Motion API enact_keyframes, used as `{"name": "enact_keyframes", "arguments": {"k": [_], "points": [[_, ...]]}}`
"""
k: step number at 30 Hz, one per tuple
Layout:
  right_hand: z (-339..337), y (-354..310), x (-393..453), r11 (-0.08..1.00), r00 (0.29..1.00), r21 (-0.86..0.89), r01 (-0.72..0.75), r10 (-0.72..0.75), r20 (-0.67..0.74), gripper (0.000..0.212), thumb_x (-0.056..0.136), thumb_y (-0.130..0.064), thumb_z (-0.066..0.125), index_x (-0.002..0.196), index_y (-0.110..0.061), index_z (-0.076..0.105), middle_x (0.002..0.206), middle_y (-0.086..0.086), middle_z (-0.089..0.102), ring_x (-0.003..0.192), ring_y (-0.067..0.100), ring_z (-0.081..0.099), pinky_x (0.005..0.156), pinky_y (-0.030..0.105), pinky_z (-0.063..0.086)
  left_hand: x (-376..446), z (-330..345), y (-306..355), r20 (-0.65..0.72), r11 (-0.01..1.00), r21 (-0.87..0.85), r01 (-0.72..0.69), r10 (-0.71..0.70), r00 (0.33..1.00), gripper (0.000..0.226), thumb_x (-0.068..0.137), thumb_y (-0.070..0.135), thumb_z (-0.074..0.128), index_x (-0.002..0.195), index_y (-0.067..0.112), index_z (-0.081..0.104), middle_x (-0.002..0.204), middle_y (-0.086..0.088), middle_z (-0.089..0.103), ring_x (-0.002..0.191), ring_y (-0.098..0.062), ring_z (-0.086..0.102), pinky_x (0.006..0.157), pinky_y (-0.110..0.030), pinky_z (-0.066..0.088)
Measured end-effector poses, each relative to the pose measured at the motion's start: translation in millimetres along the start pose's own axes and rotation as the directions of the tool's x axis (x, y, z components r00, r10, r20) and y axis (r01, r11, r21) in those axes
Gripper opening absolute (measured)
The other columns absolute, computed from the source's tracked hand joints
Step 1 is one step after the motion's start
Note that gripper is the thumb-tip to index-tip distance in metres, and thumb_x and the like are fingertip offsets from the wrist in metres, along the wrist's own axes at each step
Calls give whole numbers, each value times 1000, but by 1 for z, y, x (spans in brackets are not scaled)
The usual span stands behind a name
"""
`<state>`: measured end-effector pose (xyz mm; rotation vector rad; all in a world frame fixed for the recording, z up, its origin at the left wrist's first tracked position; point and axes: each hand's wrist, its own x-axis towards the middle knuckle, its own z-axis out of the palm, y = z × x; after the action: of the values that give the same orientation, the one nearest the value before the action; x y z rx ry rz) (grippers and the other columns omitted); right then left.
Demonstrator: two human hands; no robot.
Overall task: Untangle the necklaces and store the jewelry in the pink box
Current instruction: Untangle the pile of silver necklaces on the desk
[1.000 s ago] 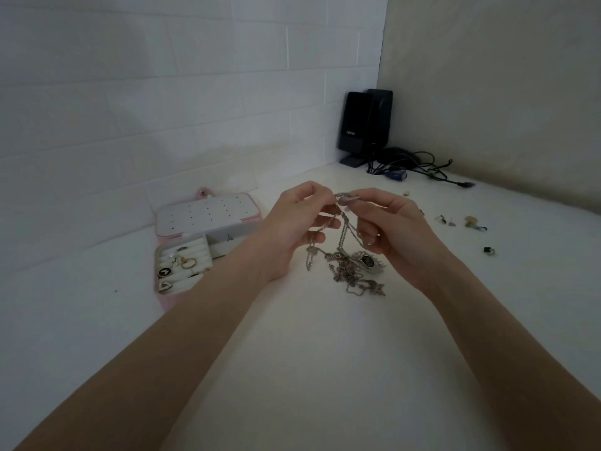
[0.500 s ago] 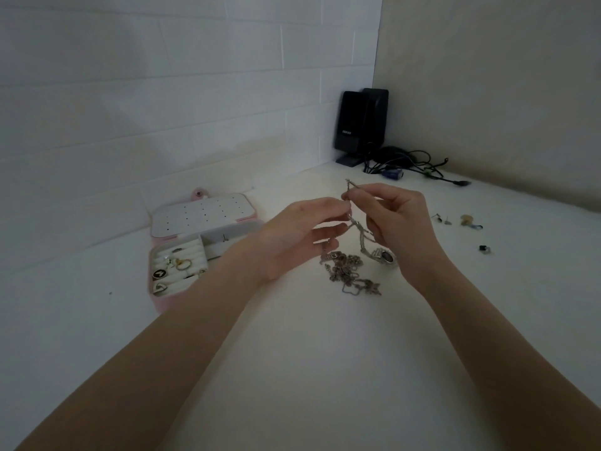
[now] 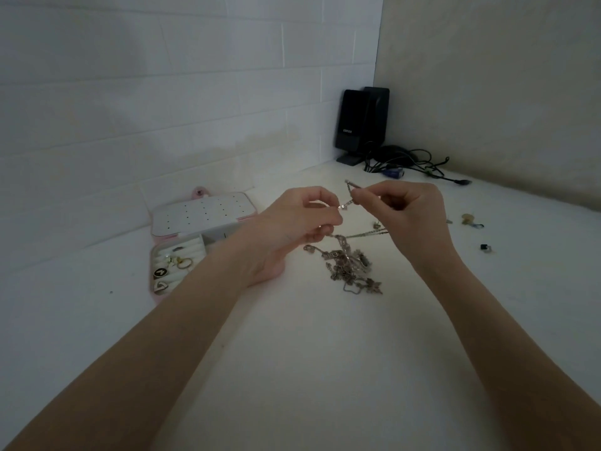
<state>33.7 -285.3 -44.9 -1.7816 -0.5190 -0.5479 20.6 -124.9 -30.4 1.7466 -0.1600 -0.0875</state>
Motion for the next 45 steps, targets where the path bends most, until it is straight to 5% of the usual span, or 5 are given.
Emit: {"name": "enact_keyframes", "arguments": {"k": [4, 15, 23, 31, 45], "points": [[4, -15, -2, 984, 997, 164, -73, 65, 50, 10, 84, -18, 66, 75, -18, 72, 44, 0, 42, 43, 11, 27, 46, 28, 26, 0, 2, 9, -291, 951, 201, -235, 287, 913, 14, 87, 9, 60, 86, 21, 52, 78, -1, 58, 61, -11, 58, 69, -32, 52], [0, -12, 0, 632, 905, 651, -421, 242, 350, 16, 77, -18, 60, 85, -7, 69, 44, -3, 37, 46, 9, 33, 80, 25, 52, 0, 4, 8, -259, 974, -219, -60, 1, 966, 41, 98, 40, 39, 73, 16, 62, 62, 6, 63, 59, -8, 60, 56, -21, 48], [7, 0, 1, 979, 977, 87, -186, 194, -87, 8, 86, -14, 64, 80, -12, 68, 39, -12, 40, 42, 6, 31, 49, 21, 32, -2, 2, 1, -217, 992, -83, 100, -116, 969, 49, 100, 39, 33, 75, 11, 63, 65, -1, 57, 48, -9, 49, 41, -16, 37], [-1, 15, -3, 829, 964, -559, -16, -136, -229, 16, 92, -22, 58, 93, -10, 67, 51, -8, 44, 46, 7, 39, 49, 24, 33, 1, 0, -8, -60, 876, 471, 101, -83, 995, 39, 99, 31, 37, 73, 17, 63, 64, 2, 55, 46, -8, 45, 37, -15, 29], [1, 7, 0, 895, 915, 234, -379, 324, 240, 14, 89, -14, 59, 79, -8, 67, 54, -3, 49, 42, 7, 31, 42, 18, 27, -4, 3, -8, -14, 998, 68, 18, -17, 1000, 8, 86, 20, 65, 88, 27, 69, 81, 7, 66, 73, -6, 55, 64, -22, 41]]}}
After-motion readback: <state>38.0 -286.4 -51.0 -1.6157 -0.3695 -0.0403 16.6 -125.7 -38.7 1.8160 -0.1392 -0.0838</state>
